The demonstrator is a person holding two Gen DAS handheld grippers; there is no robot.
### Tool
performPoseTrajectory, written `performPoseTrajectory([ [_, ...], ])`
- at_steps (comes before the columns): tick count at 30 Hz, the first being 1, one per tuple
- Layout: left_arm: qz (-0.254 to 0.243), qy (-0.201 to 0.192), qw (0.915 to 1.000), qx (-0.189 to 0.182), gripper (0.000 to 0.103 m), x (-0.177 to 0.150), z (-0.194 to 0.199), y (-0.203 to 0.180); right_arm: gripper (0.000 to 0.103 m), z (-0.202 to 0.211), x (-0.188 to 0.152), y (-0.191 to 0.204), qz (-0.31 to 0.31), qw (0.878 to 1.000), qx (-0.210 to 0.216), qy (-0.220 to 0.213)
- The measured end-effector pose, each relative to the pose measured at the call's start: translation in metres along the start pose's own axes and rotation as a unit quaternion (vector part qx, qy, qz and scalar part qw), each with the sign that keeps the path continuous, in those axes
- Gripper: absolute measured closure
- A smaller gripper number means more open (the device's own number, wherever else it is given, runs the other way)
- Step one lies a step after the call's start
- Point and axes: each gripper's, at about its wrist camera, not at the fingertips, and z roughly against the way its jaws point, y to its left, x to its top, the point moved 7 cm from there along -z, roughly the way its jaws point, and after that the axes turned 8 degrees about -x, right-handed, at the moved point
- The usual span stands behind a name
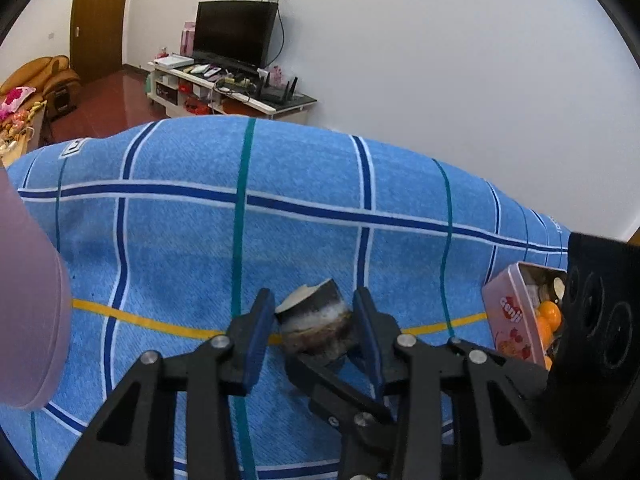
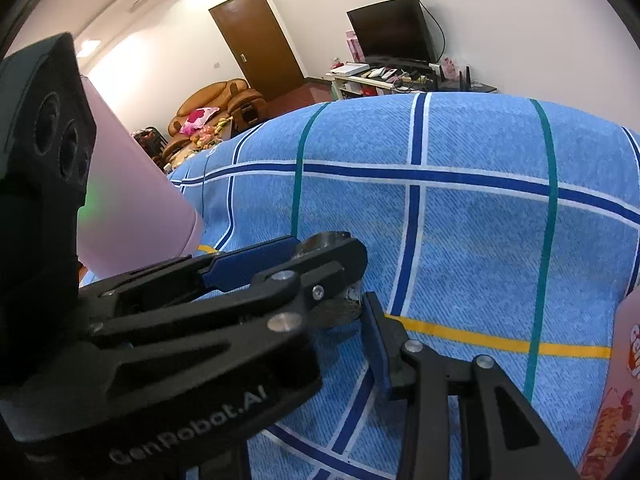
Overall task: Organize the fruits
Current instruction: 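Grasp the grey cylindrical can with the left tool, then carry the grey can over the pink tin with the left tool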
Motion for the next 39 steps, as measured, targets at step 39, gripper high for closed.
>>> performPoseTrajectory([
  [39,-0.033,-0.058,0.9978,0.001,0.062,-0.061,0.082,-0.088,0.064,0.105,-0.058,-0.002,0.040,0.995,-0.030,-0.083],
])
